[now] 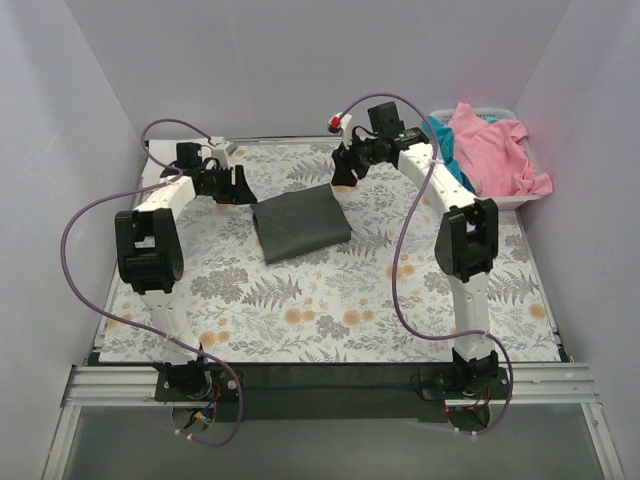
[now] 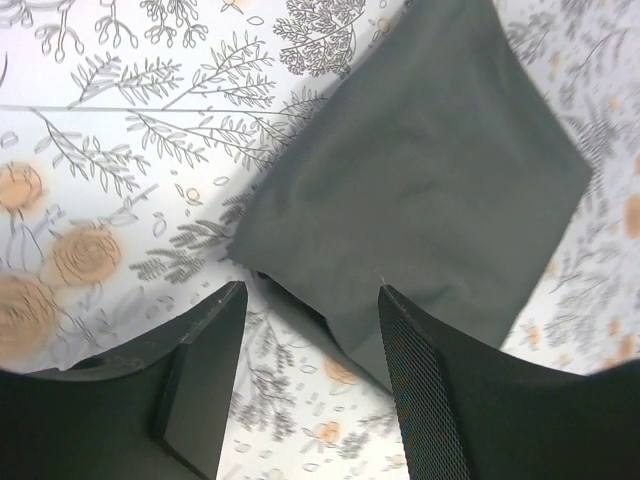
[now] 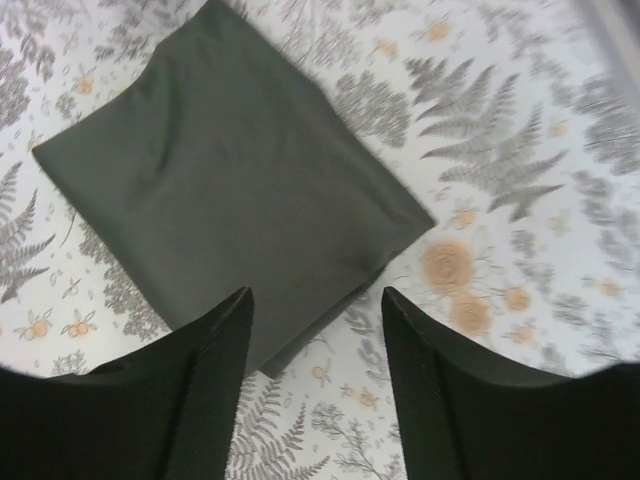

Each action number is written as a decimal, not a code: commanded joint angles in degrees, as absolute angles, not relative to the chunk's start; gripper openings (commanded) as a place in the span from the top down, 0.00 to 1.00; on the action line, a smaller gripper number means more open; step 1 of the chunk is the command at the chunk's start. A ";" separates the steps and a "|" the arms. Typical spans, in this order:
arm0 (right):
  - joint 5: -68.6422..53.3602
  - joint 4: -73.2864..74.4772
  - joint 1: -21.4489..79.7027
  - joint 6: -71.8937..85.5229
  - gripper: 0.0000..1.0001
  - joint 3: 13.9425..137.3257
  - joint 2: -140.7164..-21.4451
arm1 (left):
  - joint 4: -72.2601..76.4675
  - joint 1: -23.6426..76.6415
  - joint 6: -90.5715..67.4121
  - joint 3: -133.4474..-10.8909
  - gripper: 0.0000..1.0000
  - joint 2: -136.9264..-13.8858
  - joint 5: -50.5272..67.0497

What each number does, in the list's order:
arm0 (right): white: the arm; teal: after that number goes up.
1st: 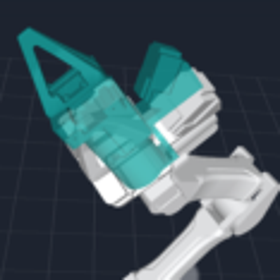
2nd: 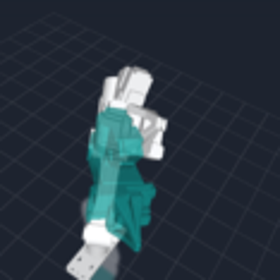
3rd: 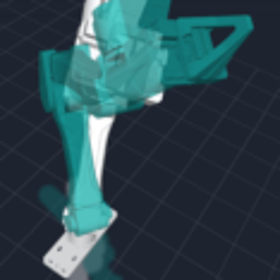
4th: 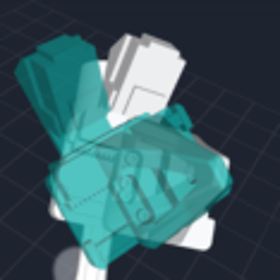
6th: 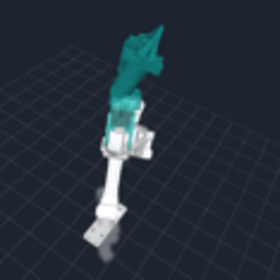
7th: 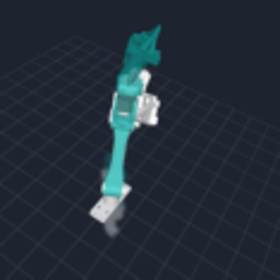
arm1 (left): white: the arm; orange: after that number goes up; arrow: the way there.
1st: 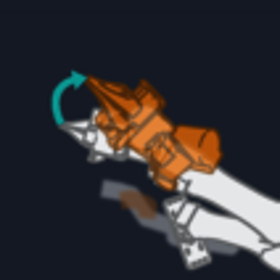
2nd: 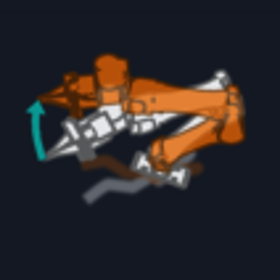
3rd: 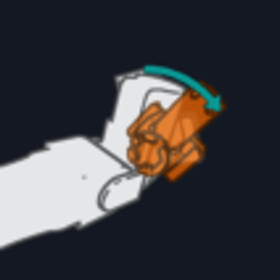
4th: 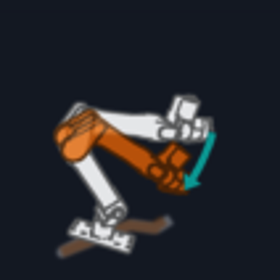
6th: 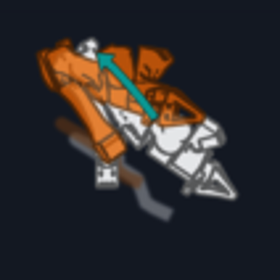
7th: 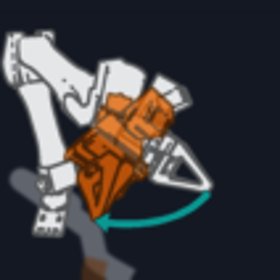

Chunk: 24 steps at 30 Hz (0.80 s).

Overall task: Fold and stack the t-shirts
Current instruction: Fold the tshirt

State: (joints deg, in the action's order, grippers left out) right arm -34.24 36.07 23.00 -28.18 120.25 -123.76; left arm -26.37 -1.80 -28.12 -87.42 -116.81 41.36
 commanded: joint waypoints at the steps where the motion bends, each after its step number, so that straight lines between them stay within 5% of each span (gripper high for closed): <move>1: -42.26 40.78 23.03 -28.47 0.50 120.85 -128.40 | -23.29 -1.67 -38.83 -84.21 0.48 -110.84 42.29; 8: -45.62 40.08 23.82 -27.86 0.65 117.96 -135.79 | -23.47 -1.06 -43.94 -77.88 0.49 -109.25 45.00; 21: -37.71 35.42 24.87 -27.16 0.69 86.67 -119.72 | -18.02 -0.79 -49.84 -71.90 0.96 -117.24 44.91; 24: -35.60 35.77 24.87 -27.68 0.63 87.00 -116.03 | -17.58 -1.75 -49.31 -69.97 0.97 -115.23 45.52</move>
State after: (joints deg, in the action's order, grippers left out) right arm -38.68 36.10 24.80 -26.57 86.85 -120.66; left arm -19.68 -1.06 -49.41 -71.20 -117.86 44.12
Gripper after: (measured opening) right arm 0.362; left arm 0.036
